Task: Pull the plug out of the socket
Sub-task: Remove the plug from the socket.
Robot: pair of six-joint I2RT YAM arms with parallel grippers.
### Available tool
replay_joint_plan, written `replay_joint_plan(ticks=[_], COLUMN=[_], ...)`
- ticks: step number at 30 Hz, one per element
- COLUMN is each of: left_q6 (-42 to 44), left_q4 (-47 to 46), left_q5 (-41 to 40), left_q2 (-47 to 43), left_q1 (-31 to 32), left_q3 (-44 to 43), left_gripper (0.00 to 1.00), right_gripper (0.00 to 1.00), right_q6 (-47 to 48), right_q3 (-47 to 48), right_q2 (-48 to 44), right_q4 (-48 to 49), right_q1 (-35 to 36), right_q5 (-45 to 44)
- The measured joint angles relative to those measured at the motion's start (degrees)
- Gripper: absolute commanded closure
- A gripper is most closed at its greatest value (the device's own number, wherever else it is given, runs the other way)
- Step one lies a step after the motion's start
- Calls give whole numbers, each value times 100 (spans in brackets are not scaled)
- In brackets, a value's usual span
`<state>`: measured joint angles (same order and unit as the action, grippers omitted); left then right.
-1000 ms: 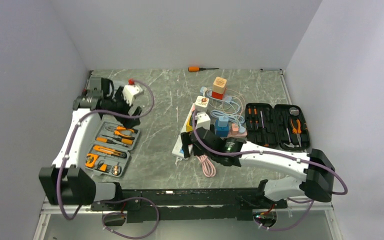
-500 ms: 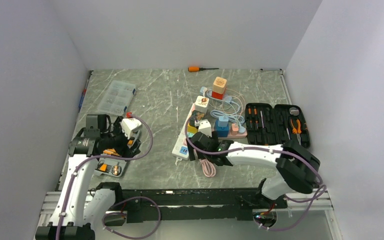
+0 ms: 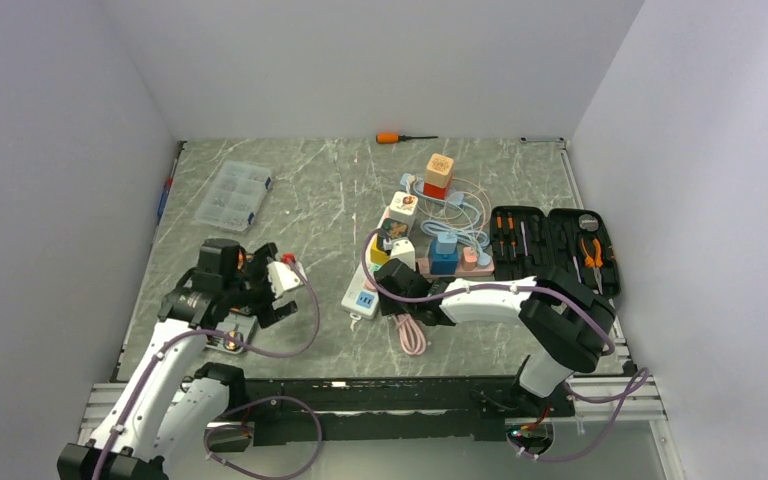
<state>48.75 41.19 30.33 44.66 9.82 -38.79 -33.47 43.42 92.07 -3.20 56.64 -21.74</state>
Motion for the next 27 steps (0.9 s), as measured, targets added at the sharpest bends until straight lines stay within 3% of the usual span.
replay_joint_plan(ticks=[6, 13, 19, 27], left_q6=[553, 1919, 3045, 3832], left_q4=[-671, -1552, -2249, -3458], left_q5=[-59, 289, 610, 960], left_q2=[-667, -1657, -1648, -966], left_q1=[463, 820, 1060, 1178], left_q3=[855, 1838, 2643, 3095], left_gripper=[1, 1, 1, 1], right_gripper=[65, 73, 76, 77], right_q6=[-57, -70, -59, -179], right_q3=[-2, 4, 48, 17], right_q2=[-26, -199, -323, -774], right_q4=[140, 162, 155, 249], right_q1=[-4, -57, -168, -542], right_q5=[380, 785, 1303, 2153])
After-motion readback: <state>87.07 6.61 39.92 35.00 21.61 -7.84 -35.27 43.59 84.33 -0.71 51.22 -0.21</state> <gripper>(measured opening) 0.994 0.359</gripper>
